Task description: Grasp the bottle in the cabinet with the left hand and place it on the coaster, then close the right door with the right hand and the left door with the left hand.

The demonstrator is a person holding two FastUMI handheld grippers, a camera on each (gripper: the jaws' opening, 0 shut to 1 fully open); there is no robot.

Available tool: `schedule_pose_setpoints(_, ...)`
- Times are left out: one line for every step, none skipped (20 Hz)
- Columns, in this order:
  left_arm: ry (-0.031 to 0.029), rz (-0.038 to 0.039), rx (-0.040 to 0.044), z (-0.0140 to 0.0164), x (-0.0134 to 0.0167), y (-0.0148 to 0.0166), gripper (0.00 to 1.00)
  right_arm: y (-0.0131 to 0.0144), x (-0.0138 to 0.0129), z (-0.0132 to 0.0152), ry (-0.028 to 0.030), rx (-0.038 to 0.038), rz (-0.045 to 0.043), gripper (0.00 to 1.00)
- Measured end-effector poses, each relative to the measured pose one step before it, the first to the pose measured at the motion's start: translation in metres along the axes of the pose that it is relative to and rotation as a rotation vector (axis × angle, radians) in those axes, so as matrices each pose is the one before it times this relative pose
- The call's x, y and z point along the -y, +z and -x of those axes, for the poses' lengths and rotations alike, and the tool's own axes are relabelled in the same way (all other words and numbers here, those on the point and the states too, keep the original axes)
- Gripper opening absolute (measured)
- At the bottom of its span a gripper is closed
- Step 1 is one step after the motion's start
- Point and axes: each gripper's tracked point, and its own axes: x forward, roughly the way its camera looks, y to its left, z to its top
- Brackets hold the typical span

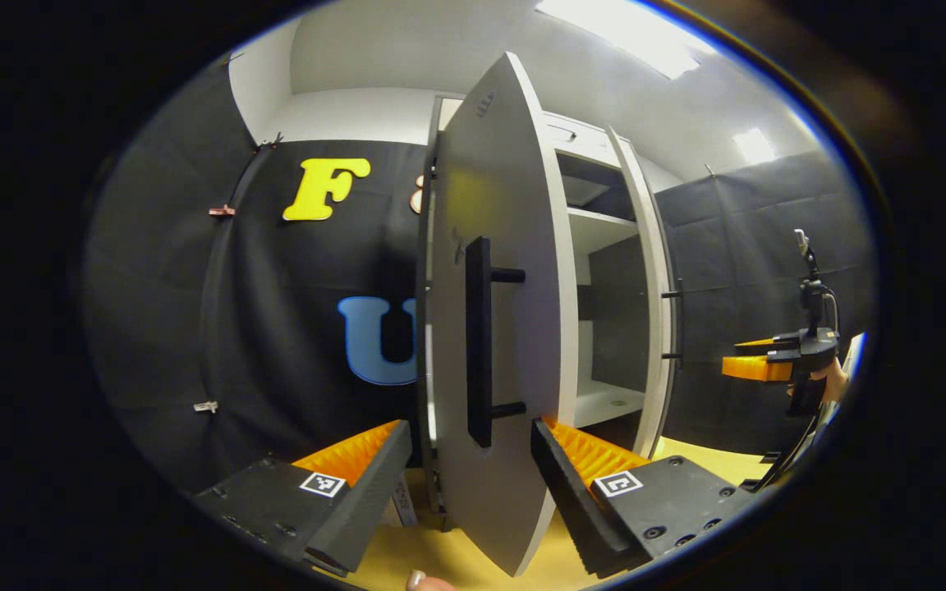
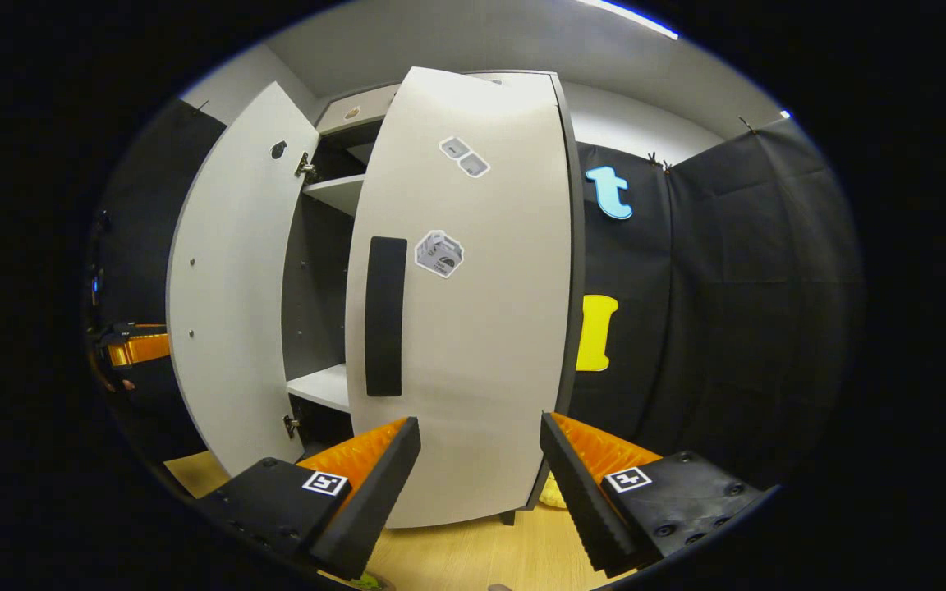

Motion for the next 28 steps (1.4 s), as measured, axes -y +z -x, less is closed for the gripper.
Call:
schedule_pose_setpoints(-0.02144, 0.00843, 0.00388, -0.00547, 0.00841, -0.00068, 0.94, 0.0004, 0.00249, 0.00183, -0.00513, 0.00083, 0.00572, 0.98)
schedule_pose_setpoints(-0.0222, 0.0124, 0.00577, -0.00623, 0.00757, -0.00127, 0.94, 0.00023, 0.00186, 0.00076, -0.00559, -0.0002, 0.00249, 0.98)
schedule_pose_setpoints(-0.01845, 0.00889, 0.00598, -0.00581, 0.00709, -0.00093, 0.94, 0.00018, 0.00096, 0.00134, -0.00461, 0.00018, -0.001, 0.98)
schedule_pose_setpoints(-0.0187, 0.00877, 0.00129, -0.00803, 0.00601, -0.00169, 0.95, 0.00036, 0.00054, 0.00186, -0.00442, -0.00141, -0.0019, 0.98)
schedule_pose_setpoints(-0.0176, 0.00106, 0.0003, -0.00601, 0.00386, -0.00186, 0.94, 0.00199, 0.00144, 0.00097, -0.00244, 0.0044, -0.00104, 0.98)
schedule_pose_setpoints(-0.01437, -0.00826, 0.00173, -0.00663, 0.00582, 0.00067, 0.94, 0.0028, 0.00235, 0.00084, -0.00413, 0.00844, 0.00028, 0.98)
schedule_pose_setpoints(-0.01283, -0.00815, -0.00128, -0.00719, 0.0067, -0.00014, 0.95, 0.00267, 0.00258, 0.00028, -0.00522, 0.00567, 0.00221, 0.98)
schedule_pose_setpoints(-0.01948, -0.00224, -0.0044, -0.00473, 0.00739, -0.00108, 0.95, 0.00112, 0.00264, 0.00062, -0.00443, 0.00222, 0.00172, 0.98)
schedule_pose_setpoints(-0.02646, -0.00073, -0.00825, -0.00382, 0.01117, -0.00376, 0.95, 0.00019, 0.00243, 0.00116, -0.00481, 0.00017, 0.00005, 0.97)
schedule_pose_setpoints(-0.01389, -0.00565, -0.00347, -0.0017, 0.0063, -0.0009, 0.95, -0.00032, 0.00311, 0.00156, -0.0057, -0.00201, -0.00192, 0.97)
schedule_pose_setpoints(-0.00342, -0.01166, -0.0079, -0.00248, 0.0018, -0.002, 0.95, -0.00118, 0.00245, 0.00177, -0.00464, -0.00446, -0.00198, 0.97)
schedule_pose_setpoints(0.00433, -0.01327, -0.01116, -0.0015, 0.00059, -0.00241, 0.94, -0.00118, 0.00345, 0.00185, -0.00485, -0.0045, -0.00069, 0.97)
schedule_pose_setpoints(0.00297, -0.00854, -0.0078, -0.00012, 0.00213, -0.00332, 0.94, -0.00093, 0.00291, 0.0018, -0.0043, -0.00386, -0.00009, 0.97)
schedule_pose_setpoints(0.00212, 0.00046, 0.00063, -0.00008, 0.00175, 0.00022, 0.93, -0.00028, 0.0034, 0.00163, -0.00401, -0.002, -0.00082, 0.97)
schedule_pose_setpoints(-0.00326, 0.00683, 0.00066, -0.00009, 0.00193, -0.00054, 0.93, 0.00021, 0.00276, 0.00182, -0.00196, -0.00028, -0.00246, 0.97)
schedule_pose_setpoints(0.00435, 0.0077, 0.00308, 0.00143, 0.00049, 0.00069, 0.93, -0.00018, 0.00206, 0.00098, -0.0011, 0.00007, -0.00373, 0.97)
schedule_pose_setpoints(0.00856, 0.00287, 0.0007, 0.00319, 0.00062, 0.00046, 0.93, 0.00039, 0.00115, 0.00118, 0.00173, 0.0015, -0.00542, 0.97)
schedule_pose_setpoints(0.0205, -0.00406, 0.00137, 0.00322, -0.00078, 0.00158, 0.93, 0.00044, 0.0004, 0.00113, 0.00399, 0.00091, -0.00654, 0.97)
schedule_pose_setpoints(0.02572, -0.01127, 0.00295, 0.00256, -0.00088, 0.00227, 0.93, -0.00034, -0.0007, 0.0037, 0.00591, 0.00094, -0.00485, 0.97)
schedule_pose_setpoints(0.02703, -0.01356, 0.00446, 0.00302, -0.00097, 0.00401, 0.93, 0.0, -0.00071, 0.00192, 0.00555, 0.00259, -0.00056, 0.97)
schedule_pose_setpoints(0.01613, -0.00981, 0.00603, 0.00447, 0.0041, 0.00315, 0.93, 0.00117, 0.00065, 0.00037, 0.0027, 0.00421, 0.00346, 0.97)
schedule_pose_setpoints(0.00881, -0.00302, 0.00784, 0.00355, 0.00428, 0.00385, 0.93, 0.00244, -0.00006, 0.00049, 0.00399, 0.00382, 0.0043, 0.97)
schedule_pose_setpoints(0.00105, 0.00232, 0.01197, 0.00265, 0.00579, 0.00522, 0.93, 0.0009, -0.0016, -0.00006, 0.0056, 0.00085, -0.00021, 0.97)
schedule_pose_setpoints(-0.00237, 0.00326, 0.01266, 0.00105, 0.00622, 0.00396, 0.93, 0.00039, -0.00106, 0.00222, 0.00959, -0.00003, -0.00582, 0.98)
schedule_pose_setpoints(-0.00074, -0.00426, 0.01039, 0.00107, 0.00664, 0.00395, 0.93, 0.00014, -0.00023, 0.00174, 0.00759, 0.00009, -0.0055, 0.98)
schedule_pose_setpoints(0.00562, -0.01543, 0.01138, 0.00315, 0.004, 0.00293, 0.93, 0.00107, 0.00034, 0.00138, 0.00457, 0.00116, -0.00262, 0.97)
schedule_pose_setpoints(0.00351, -0.02168, -0.00204, 0.00113, 0.00458, 0.00161, 0.93, 0.00082, 0.00058, 0.00164, 0.00474, 0.0006, 0.00035, 0.97)
schedule_pose_setpoints(-0.00152, -0.02139, -0.0071, -0.00007, 0.00467, -0.00326, 0.94, 0.00052, -0.00031, 0.00166, 0.0033, 0.00093, 0.00133, 0.97)
